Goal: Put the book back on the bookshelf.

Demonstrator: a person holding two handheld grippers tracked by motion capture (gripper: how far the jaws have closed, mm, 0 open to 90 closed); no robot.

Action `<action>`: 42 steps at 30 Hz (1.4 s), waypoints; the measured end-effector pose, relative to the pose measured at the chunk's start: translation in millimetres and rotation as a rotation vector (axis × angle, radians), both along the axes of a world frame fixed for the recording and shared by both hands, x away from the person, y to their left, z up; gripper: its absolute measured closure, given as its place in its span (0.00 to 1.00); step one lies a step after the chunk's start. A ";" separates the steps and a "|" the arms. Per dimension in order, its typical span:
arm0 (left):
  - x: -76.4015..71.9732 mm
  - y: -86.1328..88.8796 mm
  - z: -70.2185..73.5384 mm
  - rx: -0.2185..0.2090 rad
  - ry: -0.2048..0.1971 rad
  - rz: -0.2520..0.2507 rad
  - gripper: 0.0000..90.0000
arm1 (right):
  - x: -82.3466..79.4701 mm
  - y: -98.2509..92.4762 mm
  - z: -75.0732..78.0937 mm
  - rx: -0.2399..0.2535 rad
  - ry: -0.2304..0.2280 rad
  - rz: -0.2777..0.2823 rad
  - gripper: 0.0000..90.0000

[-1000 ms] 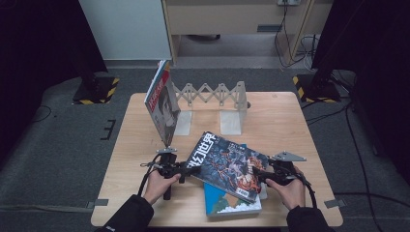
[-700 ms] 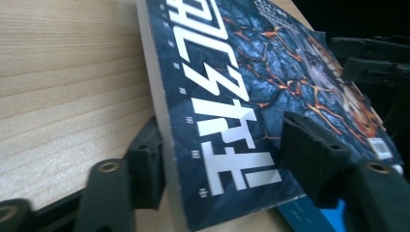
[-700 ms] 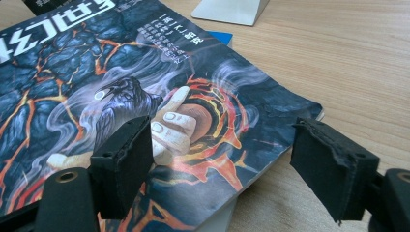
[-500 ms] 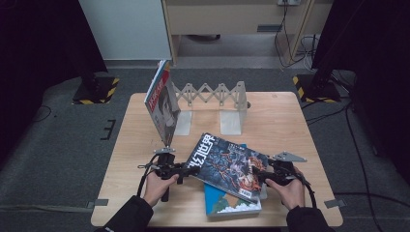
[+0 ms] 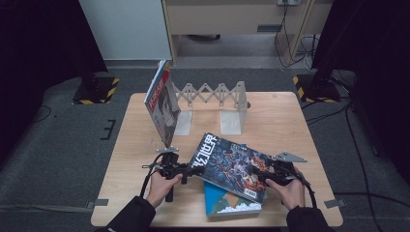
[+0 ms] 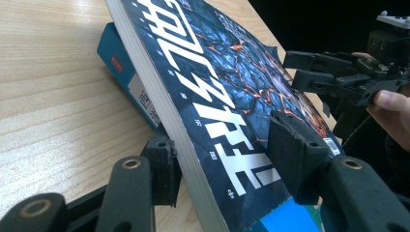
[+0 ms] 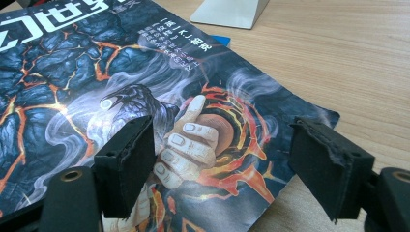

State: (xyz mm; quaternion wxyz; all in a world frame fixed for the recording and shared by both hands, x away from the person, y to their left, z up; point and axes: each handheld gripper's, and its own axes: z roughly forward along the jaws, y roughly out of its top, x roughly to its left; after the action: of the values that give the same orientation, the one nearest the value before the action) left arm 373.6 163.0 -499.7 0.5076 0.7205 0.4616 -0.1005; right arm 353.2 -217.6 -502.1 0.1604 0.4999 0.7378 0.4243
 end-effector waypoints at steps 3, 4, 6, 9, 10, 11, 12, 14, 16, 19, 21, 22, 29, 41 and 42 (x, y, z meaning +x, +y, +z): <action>0.0 0.7 0.6 -0.024 0.028 -0.004 0.57 | 0.2 -0.6 -0.4 0.001 0.000 0.003 0.27; 0.0 0.8 1.1 -0.039 0.036 -0.011 0.59 | 0.4 0.1 -0.8 0.008 -0.002 0.007 0.27; -1.0 -1.8 2.4 -0.051 0.035 -0.017 0.62 | 0.2 3.1 -1.7 0.024 -0.003 0.016 0.27; -1.4 -6.8 0.7 -0.036 0.036 -0.026 0.62 | 0.1 5.3 -1.4 0.019 -0.007 0.022 0.27; -1.4 -7.3 0.0 -0.030 0.041 -0.027 0.63 | -0.1 5.3 -1.4 0.020 -0.006 0.022 0.27; -1.4 -7.4 -1.0 -0.026 0.047 -0.028 0.63 | -0.2 5.0 -1.5 0.019 -0.007 0.022 0.27; -1.3 -7.1 -1.3 -0.022 0.055 -0.030 0.64 | -0.3 4.6 -1.6 0.021 -0.008 0.024 0.27; -1.5 -5.8 -0.3 -0.030 0.072 -0.027 0.67 | -0.1 4.6 -1.8 0.019 -0.009 0.025 0.27; -1.5 -4.2 0.9 -0.045 0.081 -0.029 0.71 | -0.1 4.6 -1.5 0.020 -0.007 0.024 0.27; -2.5 -1.7 3.7 -0.065 0.095 -0.029 0.75 | 0.1 4.2 -1.5 0.022 -0.007 0.025 0.26; -2.8 -0.1 5.2 -0.064 0.097 -0.026 0.76 | 0.2 4.3 -1.0 0.021 -0.007 0.027 0.26; -2.6 2.0 6.0 -0.063 0.095 -0.024 0.76 | 0.2 4.4 -0.7 0.021 -0.008 0.026 0.26; -2.0 25.4 8.8 -0.023 0.095 0.022 0.76 | -0.4 4.0 1.2 0.009 -0.016 0.023 0.27; 0.0 34.1 -5.8 0.117 0.060 0.036 0.59 | -1.2 11.6 -1.0 0.020 -0.001 0.050 0.26; 1.4 34.5 -6.9 0.128 0.059 0.029 0.57 | -1.1 11.5 -1.2 0.022 0.000 0.049 0.26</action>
State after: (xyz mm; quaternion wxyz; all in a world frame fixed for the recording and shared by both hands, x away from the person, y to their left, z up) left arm 375.0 197.5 -506.6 0.4479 0.7415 0.4923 -0.0847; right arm 352.1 -206.1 -503.3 0.1443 0.4833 0.7452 0.4362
